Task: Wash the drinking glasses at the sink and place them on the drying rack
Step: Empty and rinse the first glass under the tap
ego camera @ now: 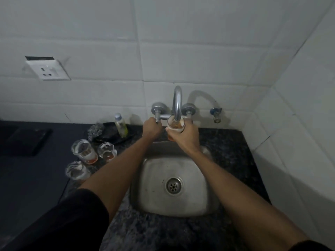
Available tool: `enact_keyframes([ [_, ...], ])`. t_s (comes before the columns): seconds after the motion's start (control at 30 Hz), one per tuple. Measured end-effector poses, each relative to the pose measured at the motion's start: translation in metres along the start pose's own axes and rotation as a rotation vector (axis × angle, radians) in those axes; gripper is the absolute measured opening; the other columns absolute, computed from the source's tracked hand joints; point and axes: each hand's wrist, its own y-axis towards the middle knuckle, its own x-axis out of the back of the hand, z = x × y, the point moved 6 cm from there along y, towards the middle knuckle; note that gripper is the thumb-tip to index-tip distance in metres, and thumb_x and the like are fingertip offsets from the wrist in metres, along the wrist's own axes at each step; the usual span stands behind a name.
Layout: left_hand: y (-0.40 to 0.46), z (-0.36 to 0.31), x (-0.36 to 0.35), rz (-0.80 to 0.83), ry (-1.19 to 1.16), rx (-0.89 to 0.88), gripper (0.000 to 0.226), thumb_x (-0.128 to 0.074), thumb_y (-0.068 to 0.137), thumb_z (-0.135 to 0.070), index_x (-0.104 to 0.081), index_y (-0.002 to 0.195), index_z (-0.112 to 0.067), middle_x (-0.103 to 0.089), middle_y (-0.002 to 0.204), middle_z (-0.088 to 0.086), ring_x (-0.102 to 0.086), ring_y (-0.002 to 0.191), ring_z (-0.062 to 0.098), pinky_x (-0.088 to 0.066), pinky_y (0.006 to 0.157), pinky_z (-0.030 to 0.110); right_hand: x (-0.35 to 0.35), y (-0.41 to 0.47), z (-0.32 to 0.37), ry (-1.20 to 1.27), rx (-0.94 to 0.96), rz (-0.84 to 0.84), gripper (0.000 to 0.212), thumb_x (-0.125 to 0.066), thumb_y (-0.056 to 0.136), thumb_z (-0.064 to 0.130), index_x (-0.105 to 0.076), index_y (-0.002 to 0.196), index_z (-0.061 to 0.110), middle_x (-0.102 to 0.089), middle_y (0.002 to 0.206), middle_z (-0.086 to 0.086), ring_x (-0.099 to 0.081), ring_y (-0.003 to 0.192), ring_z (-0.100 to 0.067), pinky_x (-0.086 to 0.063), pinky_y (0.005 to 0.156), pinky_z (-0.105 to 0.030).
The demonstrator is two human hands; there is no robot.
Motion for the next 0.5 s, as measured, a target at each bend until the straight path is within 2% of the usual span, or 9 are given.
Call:
enact_keyframes([
  [0.13,0.006,0.011,-0.003,-0.028,-0.074,0.026,0.034,-0.05,0.104,-0.028,-0.067,0.098,0.001,-0.07,0.094,0.017,-0.067,0.09,0.037,-0.04,0.065,0.035,-0.006,-0.004,-0.004,0.012,-0.028,-0.018,0.054,-0.086,0.067,0.057,-0.069,0.106,0.025,-0.075,0.094,0.01,-0.072,0.086,-0.009,-0.062,0.08,-0.037],
  [0.3,0.003,0.013,0.001,-0.05,-0.126,-0.017,0.03,-0.051,0.102,-0.021,-0.068,0.095,0.003,-0.071,0.092,0.021,-0.067,0.087,0.038,-0.046,0.068,0.038,-0.008,-0.008,-0.004,0.029,-0.039,-0.007,0.051,-0.09,0.069,0.053,-0.069,0.106,0.024,-0.075,0.095,0.012,-0.071,0.087,-0.006,-0.06,0.078,-0.029],
  [0.5,-0.001,0.011,0.002,-0.044,-0.15,-0.013,0.027,-0.051,0.099,-0.017,-0.067,0.092,0.003,-0.07,0.089,0.02,-0.066,0.084,0.037,-0.041,0.065,0.034,-0.005,-0.009,0.0,0.046,-0.045,-0.016,0.045,-0.09,0.07,0.049,-0.07,0.102,0.025,-0.073,0.09,0.015,-0.069,0.084,-0.002,-0.057,0.075,-0.025],
])
